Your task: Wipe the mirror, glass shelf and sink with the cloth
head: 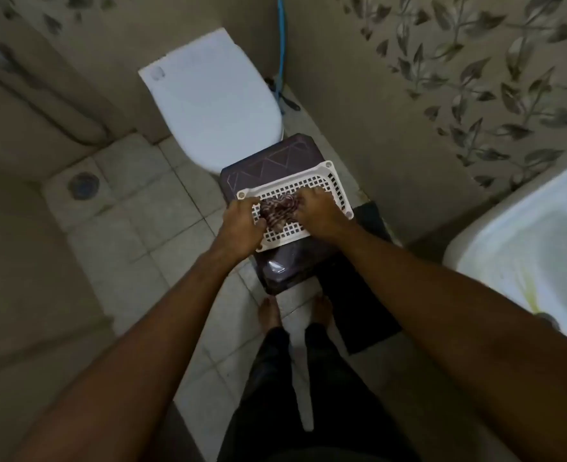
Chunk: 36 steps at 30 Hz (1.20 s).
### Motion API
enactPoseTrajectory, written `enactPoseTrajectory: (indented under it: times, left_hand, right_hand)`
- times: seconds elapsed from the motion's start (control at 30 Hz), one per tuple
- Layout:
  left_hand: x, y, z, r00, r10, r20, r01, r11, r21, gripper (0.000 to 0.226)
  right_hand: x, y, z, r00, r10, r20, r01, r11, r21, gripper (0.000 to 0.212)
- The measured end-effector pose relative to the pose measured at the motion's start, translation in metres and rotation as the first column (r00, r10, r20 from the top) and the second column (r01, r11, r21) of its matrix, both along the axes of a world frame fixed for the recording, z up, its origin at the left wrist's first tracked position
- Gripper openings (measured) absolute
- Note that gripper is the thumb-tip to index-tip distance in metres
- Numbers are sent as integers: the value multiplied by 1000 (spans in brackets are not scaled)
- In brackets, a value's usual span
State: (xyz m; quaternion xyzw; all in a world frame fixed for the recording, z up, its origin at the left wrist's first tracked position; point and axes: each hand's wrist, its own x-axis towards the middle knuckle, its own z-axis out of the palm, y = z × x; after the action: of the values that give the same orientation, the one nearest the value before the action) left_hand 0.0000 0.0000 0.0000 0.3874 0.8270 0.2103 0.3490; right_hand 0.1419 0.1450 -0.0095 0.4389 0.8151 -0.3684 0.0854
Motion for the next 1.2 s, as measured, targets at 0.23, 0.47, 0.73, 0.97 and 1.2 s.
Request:
enactPoseTrajectory:
  times: [0.23,0.47,0.73,0.97,1.2]
  left_hand:
    - [10,0,7,996,85,24,-84,995,-55,52]
    - [14,-9,-1,985,159,65,-152,983,-99,49]
    - [11,5,7,984,148,95,-138,985,-98,49]
    - [13,26,44,964,182,195,-205,973,107,43]
    - [27,68,108,981,92,169,-132,961,244,48]
  right_hand:
    - [-19,11,-63,953,201,226,-205,979,-8,86]
    - [-27,0,-100,921,316,230,-358,917,176,56]
    - [-29,6,-82,996,-59,-63,57,998,-24,24]
    - [-20,2,-5,865,-294,-408,278,955,-98,20]
    - [19,12,89,827,-269,-493,329,944,36,23]
